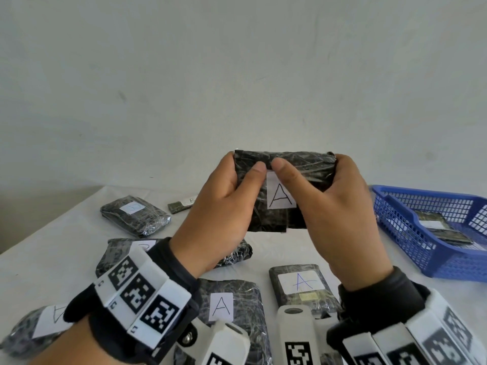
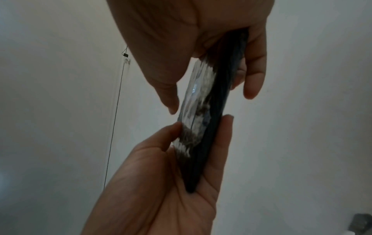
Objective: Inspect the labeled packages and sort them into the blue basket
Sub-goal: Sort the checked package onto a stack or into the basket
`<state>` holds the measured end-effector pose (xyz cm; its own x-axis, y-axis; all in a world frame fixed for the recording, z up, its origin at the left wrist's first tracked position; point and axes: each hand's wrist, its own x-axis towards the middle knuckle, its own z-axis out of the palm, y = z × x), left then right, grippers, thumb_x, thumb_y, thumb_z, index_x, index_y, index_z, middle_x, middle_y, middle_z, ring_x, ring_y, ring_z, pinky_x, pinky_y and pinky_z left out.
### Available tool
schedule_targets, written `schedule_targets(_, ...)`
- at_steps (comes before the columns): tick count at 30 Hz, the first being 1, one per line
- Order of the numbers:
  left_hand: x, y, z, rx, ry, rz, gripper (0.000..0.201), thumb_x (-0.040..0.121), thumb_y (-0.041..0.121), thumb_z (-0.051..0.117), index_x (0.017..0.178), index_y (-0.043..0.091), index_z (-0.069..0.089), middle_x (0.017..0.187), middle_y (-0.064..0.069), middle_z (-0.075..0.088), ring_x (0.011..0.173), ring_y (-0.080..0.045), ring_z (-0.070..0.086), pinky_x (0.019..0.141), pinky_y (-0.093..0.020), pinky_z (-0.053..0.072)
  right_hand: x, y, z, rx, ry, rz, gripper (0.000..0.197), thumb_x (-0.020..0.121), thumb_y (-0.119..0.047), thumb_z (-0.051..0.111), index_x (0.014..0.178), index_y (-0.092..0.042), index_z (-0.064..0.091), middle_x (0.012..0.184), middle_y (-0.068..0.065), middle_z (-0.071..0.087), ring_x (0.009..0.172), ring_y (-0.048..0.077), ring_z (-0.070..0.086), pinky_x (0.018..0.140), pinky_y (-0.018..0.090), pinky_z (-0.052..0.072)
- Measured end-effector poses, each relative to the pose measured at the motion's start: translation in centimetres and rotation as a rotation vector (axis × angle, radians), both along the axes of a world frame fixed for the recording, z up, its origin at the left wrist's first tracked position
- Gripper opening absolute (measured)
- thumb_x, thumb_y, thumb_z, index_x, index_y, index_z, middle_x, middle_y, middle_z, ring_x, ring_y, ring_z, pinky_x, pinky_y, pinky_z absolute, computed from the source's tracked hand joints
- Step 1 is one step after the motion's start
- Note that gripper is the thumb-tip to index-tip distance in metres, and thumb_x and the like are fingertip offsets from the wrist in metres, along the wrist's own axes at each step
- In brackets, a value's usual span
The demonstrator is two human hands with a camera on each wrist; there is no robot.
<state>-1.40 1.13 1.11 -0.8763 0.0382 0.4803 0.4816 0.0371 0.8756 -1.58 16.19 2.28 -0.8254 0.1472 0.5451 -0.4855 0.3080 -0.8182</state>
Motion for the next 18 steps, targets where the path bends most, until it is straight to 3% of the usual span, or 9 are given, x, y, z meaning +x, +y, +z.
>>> schedule_targets(2, -0.2, -0.2, 0.0, 0.035, -0.004, -0.018, 0.022, 0.107, 0.028, 0.05, 0.116, 0.012, 0.063, 0.106, -0.014, 0.075, 0.098, -0.025, 0.075, 0.085, -0.04, 0.063, 0.1, 0.0, 0.0, 0.005, -0.007, 0.011, 0.05, 0.077, -0.059, 0.079, 0.102, -0.019, 0.06, 0.092, -0.007, 0.074, 0.08, 0.005, 0.072, 0.075, 0.037, 0.063)
schedule_targets(3, -0.2, -0.3, 0.0, 0.041, 0.0, -0.022, 0.021, 0.108, 0.025, 0.05, 0.116, 0.012, 0.064, 0.105, -0.012, 0.076, 0.098, -0.023, 0.076, 0.085, -0.039, 0.063, 0.1, 0.0, 0.1, -0.003, -0.003, 0.023, 0.051, 0.077, -0.058, 0.08, 0.103, -0.019, 0.061, 0.093, -0.006, 0.075, 0.083, 0.007, 0.073, 0.077, 0.04, 0.064)
schedule_targets(7, -0.3, -0.5, 0.3, 0.106, -0.027, -0.057, 0.021, 0.108, 0.022, 0.05, 0.112, 0.015, 0.069, 0.107, -0.011, 0.078, 0.104, -0.027, 0.075, 0.097, -0.054, 0.057, -0.6, 0.5, -0.2, -0.065, 0.017, 0.082, 0.041, 0.087, -0.049, 0.08, 0.109, -0.017, 0.064, 0.1, 0.0, 0.078, 0.094, 0.02, 0.077, 0.085, 0.049, 0.063)
schedule_targets(10, -0.4, -0.6, 0.4, 0.119, -0.032, -0.052, 0.02, 0.107, 0.018, 0.051, 0.111, 0.016, 0.07, 0.107, -0.006, 0.079, 0.105, -0.024, 0.075, 0.098, -0.054, 0.057, -0.9, 0.7, -0.2, -0.175, -0.01, 0.132, 0.04, 0.094, -0.038, 0.077, 0.122, -0.017, 0.058, 0.104, 0.005, 0.079, 0.096, 0.024, 0.078, 0.087, 0.05, 0.063)
schedule_targets(12, -0.7, -1.0, 0.5, 0.169, -0.037, -0.052, 0.018, 0.105, 0.018, 0.054, 0.113, 0.015, 0.07, 0.105, -0.005, 0.079, 0.101, -0.022, 0.076, 0.093, -0.049, 0.059, -0.7, 0.8, 0.0, -0.247, -0.029, 0.181, 0.029, 0.1, -0.024, 0.069, 0.123, -0.019, 0.052, 0.101, 0.01, 0.08, 0.092, 0.03, 0.078, 0.086, 0.054, 0.063)
schedule_targets(14, -0.9, -1.3, 0.6, 0.228, -0.055, -0.091, 0.018, 0.104, 0.015, 0.056, 0.117, 0.014, 0.068, 0.099, -0.004, 0.079, 0.092, -0.018, 0.077, 0.077, -0.037, 0.061, -0.6, 0.8, 0.2, -0.249, 0.009, 0.146, 0.023, 0.101, -0.018, 0.067, 0.117, -0.023, 0.05, 0.098, 0.017, 0.078, 0.094, 0.046, 0.072, 0.083, 0.063, 0.059)
schedule_targets(16, -0.8, -1.2, 0.8, 0.257, -0.037, -0.113, 0.023, 0.104, 0.009, 0.053, 0.121, 0.017, 0.066, 0.093, -0.003, 0.079, 0.086, -0.014, 0.076, 0.069, -0.028, 0.061, -0.5, 0.6, 0.1, -0.271, 0.053, 0.12, 0.02, 0.102, -0.02, 0.067, 0.112, -0.026, 0.05, 0.1, 0.026, 0.074, 0.096, 0.058, 0.064, 0.079, 0.071, 0.054)
schedule_targets(18, -0.8, -0.9, 0.7, 0.275, -0.024, -0.127, 0.03, 0.104, 0.008, 0.052, 0.128, 0.021, 0.064, 0.096, -0.002, 0.079, 0.09, -0.014, 0.077, 0.071, -0.028, 0.062, -0.6, 0.3, -0.1, -0.299, 0.082, 0.114, 0.019, 0.1, -0.026, 0.067, 0.108, -0.029, 0.05, 0.1, 0.031, 0.071, 0.094, 0.062, 0.06, 0.076, 0.074, 0.052)
